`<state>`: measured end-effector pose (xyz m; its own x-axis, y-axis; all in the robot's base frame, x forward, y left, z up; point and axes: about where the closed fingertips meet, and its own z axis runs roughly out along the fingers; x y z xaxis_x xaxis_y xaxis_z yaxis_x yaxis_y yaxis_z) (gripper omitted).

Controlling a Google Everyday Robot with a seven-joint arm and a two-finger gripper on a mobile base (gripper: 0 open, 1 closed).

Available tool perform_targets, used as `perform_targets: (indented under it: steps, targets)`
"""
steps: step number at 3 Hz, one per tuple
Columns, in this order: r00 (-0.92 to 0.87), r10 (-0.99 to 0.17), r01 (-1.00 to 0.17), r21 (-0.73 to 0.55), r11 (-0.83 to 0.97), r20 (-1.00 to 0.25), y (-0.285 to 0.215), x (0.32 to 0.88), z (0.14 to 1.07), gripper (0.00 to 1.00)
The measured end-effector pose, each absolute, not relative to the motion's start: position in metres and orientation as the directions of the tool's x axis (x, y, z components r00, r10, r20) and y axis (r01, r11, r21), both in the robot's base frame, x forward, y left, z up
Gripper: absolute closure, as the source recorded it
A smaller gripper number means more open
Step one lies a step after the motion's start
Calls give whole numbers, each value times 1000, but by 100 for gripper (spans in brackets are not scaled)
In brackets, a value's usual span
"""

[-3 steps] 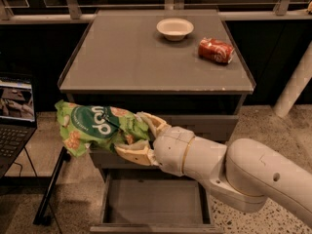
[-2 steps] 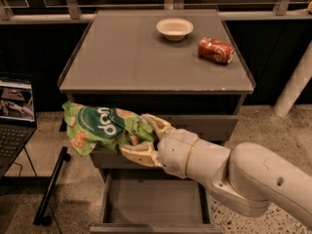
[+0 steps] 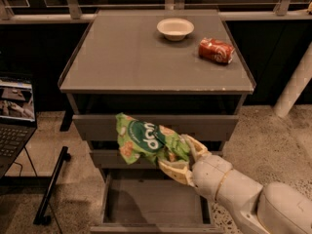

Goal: Place green rice chip bag into bottom drawer

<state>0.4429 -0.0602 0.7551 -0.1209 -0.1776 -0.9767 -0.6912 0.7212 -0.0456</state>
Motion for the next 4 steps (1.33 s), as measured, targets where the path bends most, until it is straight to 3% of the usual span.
perform_targets:
  steps: [2,4]
  targets:
    - [-286,-106,-626,102,774,-952,-111,452,664,100]
    - [-336,-53,-560,155,814,-940,-117,455,621,100]
